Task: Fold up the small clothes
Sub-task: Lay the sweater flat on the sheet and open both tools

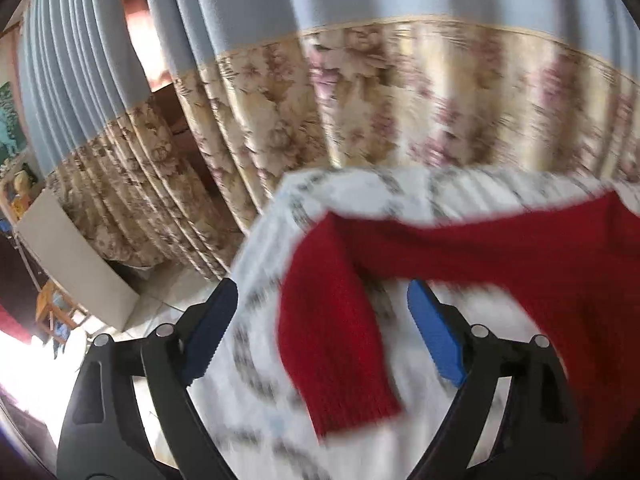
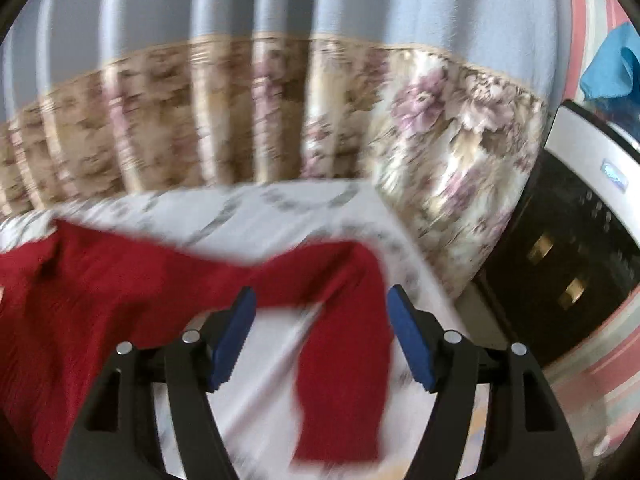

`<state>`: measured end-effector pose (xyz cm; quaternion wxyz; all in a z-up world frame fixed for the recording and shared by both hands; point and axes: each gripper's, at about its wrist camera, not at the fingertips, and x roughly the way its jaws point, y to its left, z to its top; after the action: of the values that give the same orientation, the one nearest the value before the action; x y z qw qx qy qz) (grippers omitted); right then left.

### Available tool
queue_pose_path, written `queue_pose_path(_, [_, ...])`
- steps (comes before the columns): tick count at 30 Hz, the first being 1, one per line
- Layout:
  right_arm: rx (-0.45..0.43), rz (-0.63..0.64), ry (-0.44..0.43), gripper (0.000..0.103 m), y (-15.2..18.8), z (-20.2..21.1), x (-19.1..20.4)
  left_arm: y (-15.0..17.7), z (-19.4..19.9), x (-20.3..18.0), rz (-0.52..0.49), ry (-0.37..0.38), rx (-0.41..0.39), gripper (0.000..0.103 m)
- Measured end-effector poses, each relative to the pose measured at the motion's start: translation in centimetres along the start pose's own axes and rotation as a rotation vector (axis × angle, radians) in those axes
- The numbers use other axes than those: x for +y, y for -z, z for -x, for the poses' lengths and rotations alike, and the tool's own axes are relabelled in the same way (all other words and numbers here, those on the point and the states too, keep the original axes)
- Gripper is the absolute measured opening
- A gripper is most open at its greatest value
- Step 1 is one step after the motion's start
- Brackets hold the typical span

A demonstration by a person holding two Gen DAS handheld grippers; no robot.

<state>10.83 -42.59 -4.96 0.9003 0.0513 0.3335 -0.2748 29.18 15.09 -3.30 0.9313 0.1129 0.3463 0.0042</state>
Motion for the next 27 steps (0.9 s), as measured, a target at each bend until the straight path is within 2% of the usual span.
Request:
queue_pose_path(4, [0.047,0.015,-0.124,0.069,6.5,4.6,3.4,7.0,5.6,-2.5,-0.034,0.077,0.003,0.09])
queue_pose_path(8, [0.106,0.035,-0.259,0.069,13.2,9.3,7.4,13.7,11.1,-4.7,-0.005,0.163,0.008,0.092])
queue_pose_path(13, [0.17,0.064,-0.406,0.069,19.6,13.1,11.4,18.4,15.1,-6.8,-0.025,0.216,-0.008,0.093])
queue_pose_path(17, [0.194,0.159,-0.424,0.069,22.5,14.1,14.3,19.9,16.0,-8.4,-0.07,0.234,0.001,0.095])
queue_pose_path(20, [0.211,0.205,-0.421,0.069,23.2,13.7,15.8,20.3,15.5,-9.7,-0.117,0.229,0.027,0.095])
queue_pose_path(27, [0.205,0.222,-0.368,0.069,21.9,11.4,18.4,18.7,12.9,-11.9,-0.176,0.196,0.066,0.095])
